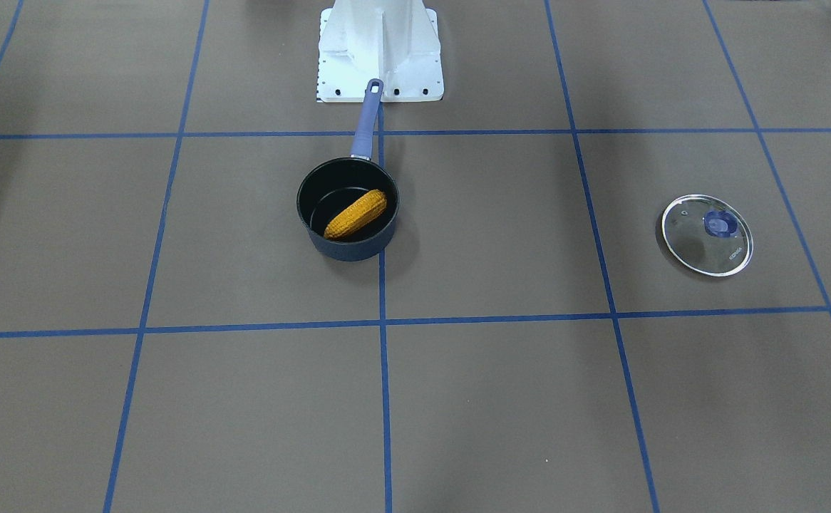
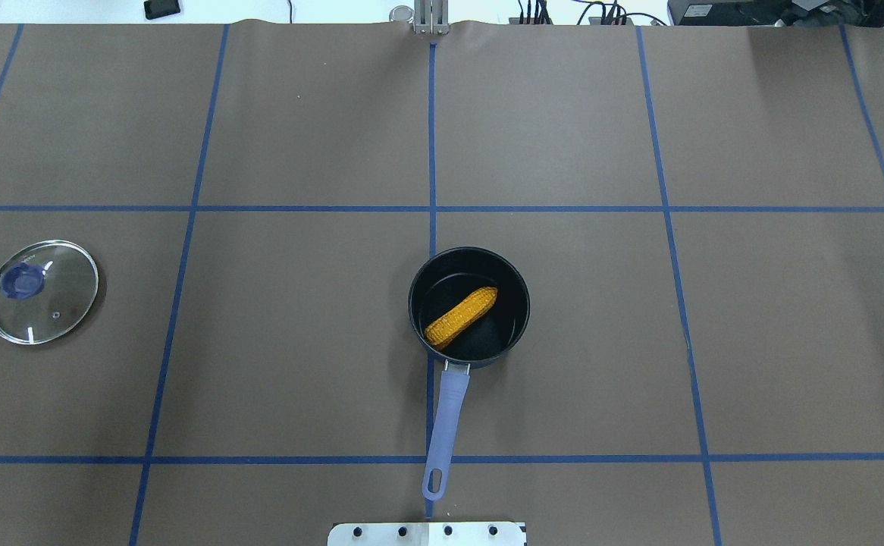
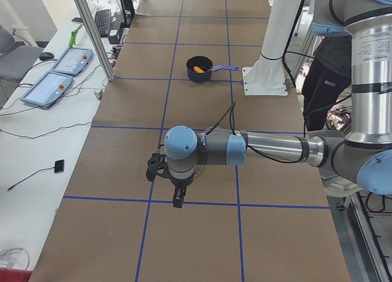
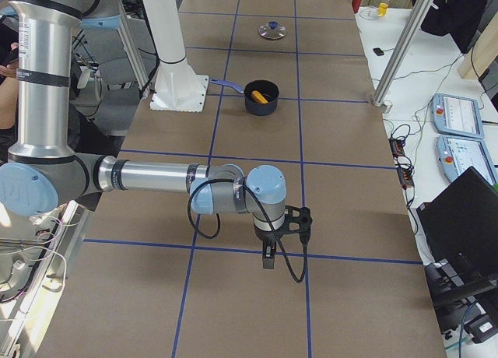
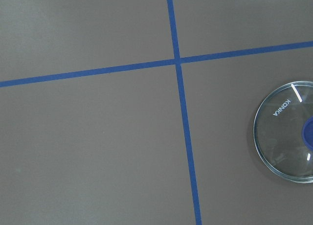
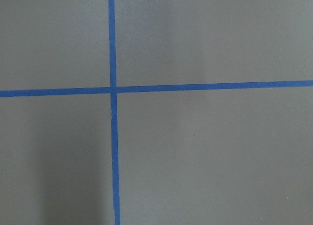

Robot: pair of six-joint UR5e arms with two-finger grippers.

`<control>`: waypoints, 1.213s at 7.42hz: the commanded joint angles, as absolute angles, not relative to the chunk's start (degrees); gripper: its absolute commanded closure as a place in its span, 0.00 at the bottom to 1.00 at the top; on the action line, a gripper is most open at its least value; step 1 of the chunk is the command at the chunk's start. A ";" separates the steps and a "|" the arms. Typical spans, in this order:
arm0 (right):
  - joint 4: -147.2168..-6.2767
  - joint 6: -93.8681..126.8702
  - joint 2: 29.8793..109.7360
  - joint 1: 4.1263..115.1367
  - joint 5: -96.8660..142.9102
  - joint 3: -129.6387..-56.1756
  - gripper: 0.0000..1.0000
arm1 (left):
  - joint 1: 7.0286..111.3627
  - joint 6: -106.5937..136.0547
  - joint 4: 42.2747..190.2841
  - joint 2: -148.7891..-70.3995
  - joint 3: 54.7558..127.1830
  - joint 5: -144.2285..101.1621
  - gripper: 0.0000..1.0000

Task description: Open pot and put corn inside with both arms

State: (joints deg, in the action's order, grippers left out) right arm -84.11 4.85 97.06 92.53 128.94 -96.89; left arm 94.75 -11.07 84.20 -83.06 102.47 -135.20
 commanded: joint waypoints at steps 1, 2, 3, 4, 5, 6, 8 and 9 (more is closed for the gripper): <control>-84.11 4.92 97.03 92.37 128.94 -96.77 0.00 | 94.75 -11.07 84.20 -83.06 102.57 -135.26 0.01; -84.11 4.92 97.03 92.37 128.94 -96.85 0.00 | 94.75 -11.07 84.20 -83.06 102.57 -135.26 0.01; -84.11 4.92 97.03 92.29 129.02 -96.86 0.00 | 94.75 -11.07 84.20 -83.06 102.57 -135.26 0.01; -84.11 4.83 97.03 92.11 129.02 -96.86 0.00 | 94.75 -11.07 84.20 -83.06 102.57 -135.26 0.01; -84.11 4.83 97.03 92.02 129.11 -96.86 0.00 | 94.75 -11.07 84.20 -83.06 102.57 -135.26 0.01; -84.11 4.92 97.03 91.93 129.11 -96.86 0.00 | 94.75 -11.07 84.20 -82.97 102.57 -135.26 0.01; -82.19 4.92 97.21 91.67 129.20 -96.86 0.00 | 94.75 -11.07 84.20 -83.06 102.66 -135.26 0.01; -82.18 4.92 97.21 91.50 129.29 -96.86 0.00 | 94.75 -11.07 84.20 -82.97 102.57 -135.26 0.01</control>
State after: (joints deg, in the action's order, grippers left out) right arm -82.61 4.92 97.16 91.69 129.19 -96.85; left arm 94.74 -11.07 84.20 -83.00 102.63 -135.26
